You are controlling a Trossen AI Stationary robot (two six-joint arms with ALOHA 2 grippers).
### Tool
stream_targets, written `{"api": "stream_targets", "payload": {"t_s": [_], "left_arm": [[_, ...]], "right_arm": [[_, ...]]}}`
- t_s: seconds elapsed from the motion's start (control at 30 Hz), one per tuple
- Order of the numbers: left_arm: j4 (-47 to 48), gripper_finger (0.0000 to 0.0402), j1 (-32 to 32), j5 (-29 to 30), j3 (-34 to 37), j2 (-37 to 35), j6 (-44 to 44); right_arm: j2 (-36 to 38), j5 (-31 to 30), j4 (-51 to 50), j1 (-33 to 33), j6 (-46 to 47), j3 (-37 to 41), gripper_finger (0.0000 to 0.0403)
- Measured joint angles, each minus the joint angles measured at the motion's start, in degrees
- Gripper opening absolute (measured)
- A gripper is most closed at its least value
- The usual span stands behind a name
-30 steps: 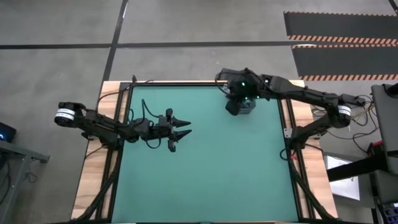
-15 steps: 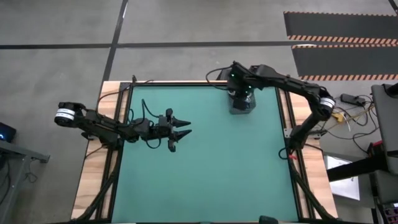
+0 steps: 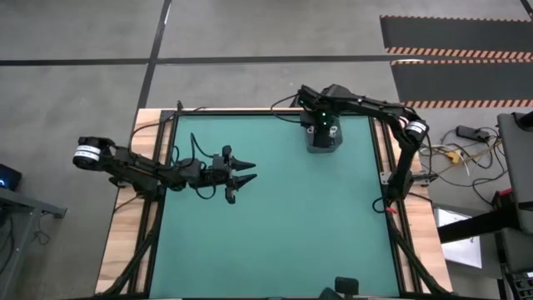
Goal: Pick and place USB-C Cables
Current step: Put the white charger cable into the black bin
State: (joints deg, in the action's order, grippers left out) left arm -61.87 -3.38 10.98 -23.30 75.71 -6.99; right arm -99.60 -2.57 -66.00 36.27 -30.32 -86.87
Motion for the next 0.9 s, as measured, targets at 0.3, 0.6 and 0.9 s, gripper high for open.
{"api": "stream_targets", "payload": {"t_s": [0.3,0.6,0.9], "left_arm": [[0.0,0.0149,0.0,0.0,0.0,0.0,0.4],[1.1,0.0149,0.0,0.0,0.0,0.0,0.4],[1.2,0.0149,0.0,0.0,0.0,0.0,0.4]], "right_arm": [[-3.4,0.0,0.1,1.0,-0.4,0.0,0.0038],[-6.5,0.0,0.6,1.7,-0.4,0.0,0.0038],[-8.6,0.0,1.7,1.8,-0.9,0.0,0.0038]]}}
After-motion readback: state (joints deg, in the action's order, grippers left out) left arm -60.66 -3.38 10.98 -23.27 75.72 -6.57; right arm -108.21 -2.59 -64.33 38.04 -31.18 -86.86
